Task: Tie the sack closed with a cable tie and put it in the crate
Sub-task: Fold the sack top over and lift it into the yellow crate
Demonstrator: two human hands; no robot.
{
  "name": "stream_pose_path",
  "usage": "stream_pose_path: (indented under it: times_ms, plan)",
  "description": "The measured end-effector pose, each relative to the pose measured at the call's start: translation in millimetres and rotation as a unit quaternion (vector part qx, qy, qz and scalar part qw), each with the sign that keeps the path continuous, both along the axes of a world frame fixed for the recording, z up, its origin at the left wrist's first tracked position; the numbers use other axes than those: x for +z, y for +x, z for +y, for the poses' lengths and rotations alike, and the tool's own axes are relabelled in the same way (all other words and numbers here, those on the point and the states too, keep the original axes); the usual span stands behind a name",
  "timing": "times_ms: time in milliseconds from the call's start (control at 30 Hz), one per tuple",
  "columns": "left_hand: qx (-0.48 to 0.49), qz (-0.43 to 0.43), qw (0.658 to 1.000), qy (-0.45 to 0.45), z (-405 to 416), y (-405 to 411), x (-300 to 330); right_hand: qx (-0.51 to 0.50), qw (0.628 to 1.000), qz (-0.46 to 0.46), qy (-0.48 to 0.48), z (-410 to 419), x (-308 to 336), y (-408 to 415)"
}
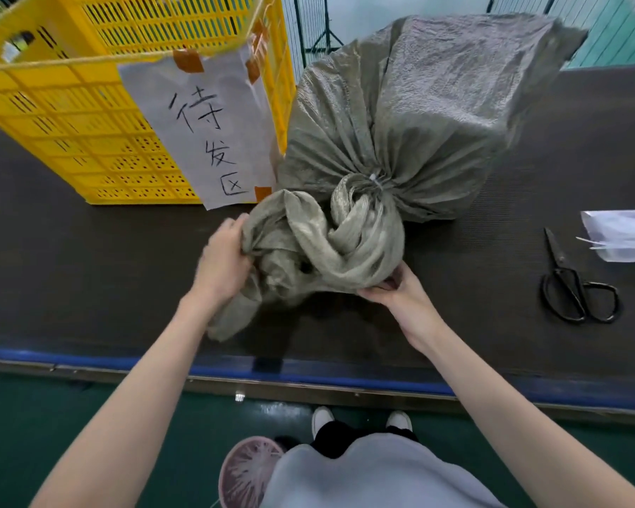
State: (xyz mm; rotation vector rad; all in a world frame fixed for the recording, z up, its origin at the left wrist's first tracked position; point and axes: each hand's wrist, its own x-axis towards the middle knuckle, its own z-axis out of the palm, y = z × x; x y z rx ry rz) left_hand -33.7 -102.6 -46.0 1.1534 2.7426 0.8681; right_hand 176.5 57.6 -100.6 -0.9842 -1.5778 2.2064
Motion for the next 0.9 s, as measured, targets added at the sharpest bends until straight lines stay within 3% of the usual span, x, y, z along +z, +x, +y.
stream_pose_path:
  times_ms: [100,200,267,367,467,567,633,667,767,900]
  plan:
    - [0.017,0.219,0.975,-0.043,-9,-26,12,-0.033,0.978,-0.021,0.207,3,9,3]
    - [0.007,0.321,0.944,-0.073,-10,-41,10,-0.043,0.897,-0.01,0.441,14,28,-2]
    - [-0.022,0.308,0.942,-0.133,-6,-39,-7,-0.017,0.819,-0.047,0.571,26,40,-11]
    - [-0.045,0.177,0.952,-0.245,-5,-24,-34,0.02,0.663,-0.161,0.731,41,48,-26]
    - [-0.058,0.005,0.963,-0.264,-11,-12,-41,0.071,0.573,-0.226,0.785,53,47,-35]
    - [-0.088,-0.097,0.989,-0.072,-6,4,-19,0.098,0.52,-0.269,0.804,66,39,-39]
    - [-0.089,-0.075,0.993,0.008,6,15,-7,0.088,0.483,-0.277,0.826,73,33,-39]
    - [-0.09,-0.032,0.995,-0.003,15,22,-5,0.072,0.462,-0.27,0.842,77,31,-40]
    - [-0.099,0.1,0.977,-0.162,43,36,-20,-0.005,0.384,-0.233,0.893,94,26,-45]
    - [-0.054,0.102,0.965,-0.236,71,38,-54,-0.044,0.339,-0.182,0.922,110,28,-51]
